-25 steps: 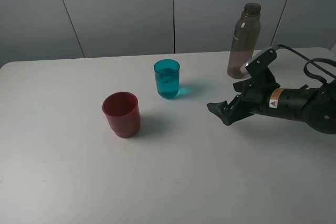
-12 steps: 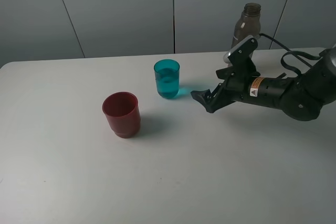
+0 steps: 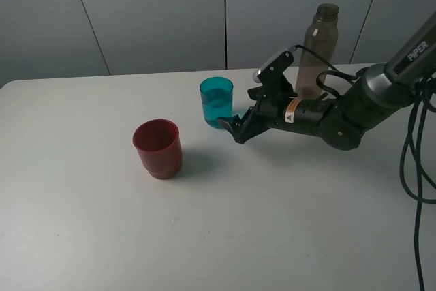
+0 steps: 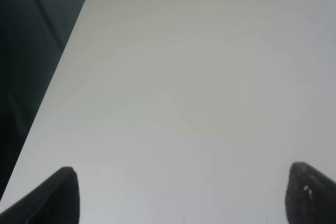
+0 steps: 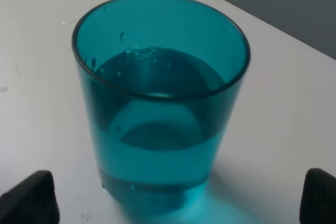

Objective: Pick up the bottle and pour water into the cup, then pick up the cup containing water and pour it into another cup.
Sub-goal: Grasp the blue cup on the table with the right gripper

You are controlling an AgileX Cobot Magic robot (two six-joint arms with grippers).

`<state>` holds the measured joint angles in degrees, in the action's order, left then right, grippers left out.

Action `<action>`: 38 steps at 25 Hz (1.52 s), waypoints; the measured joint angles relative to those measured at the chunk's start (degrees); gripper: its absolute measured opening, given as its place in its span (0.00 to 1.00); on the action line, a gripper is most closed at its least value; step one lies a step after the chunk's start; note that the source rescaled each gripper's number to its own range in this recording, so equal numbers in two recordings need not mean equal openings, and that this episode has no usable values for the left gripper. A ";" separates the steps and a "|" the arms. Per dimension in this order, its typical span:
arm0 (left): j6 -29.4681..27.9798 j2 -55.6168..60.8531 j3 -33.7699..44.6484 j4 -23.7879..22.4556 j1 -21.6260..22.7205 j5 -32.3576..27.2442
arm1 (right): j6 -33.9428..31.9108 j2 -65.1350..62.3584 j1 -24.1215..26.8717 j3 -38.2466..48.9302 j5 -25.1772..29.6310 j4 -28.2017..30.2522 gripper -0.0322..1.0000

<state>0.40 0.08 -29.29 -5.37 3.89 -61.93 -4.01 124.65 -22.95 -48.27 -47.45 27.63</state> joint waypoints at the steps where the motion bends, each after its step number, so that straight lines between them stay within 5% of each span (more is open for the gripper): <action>1: 0.00 0.00 0.00 0.00 0.00 0.00 | 0.00 0.46 -0.38 -0.70 0.00 -0.11 0.99; 38: 0.00 0.00 0.00 0.00 0.00 0.00 | 0.12 5.91 -2.09 -6.47 0.13 -1.45 0.99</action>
<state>0.40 0.08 -29.29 -5.37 3.89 -61.93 -3.89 130.56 -25.04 -54.74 -47.32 26.18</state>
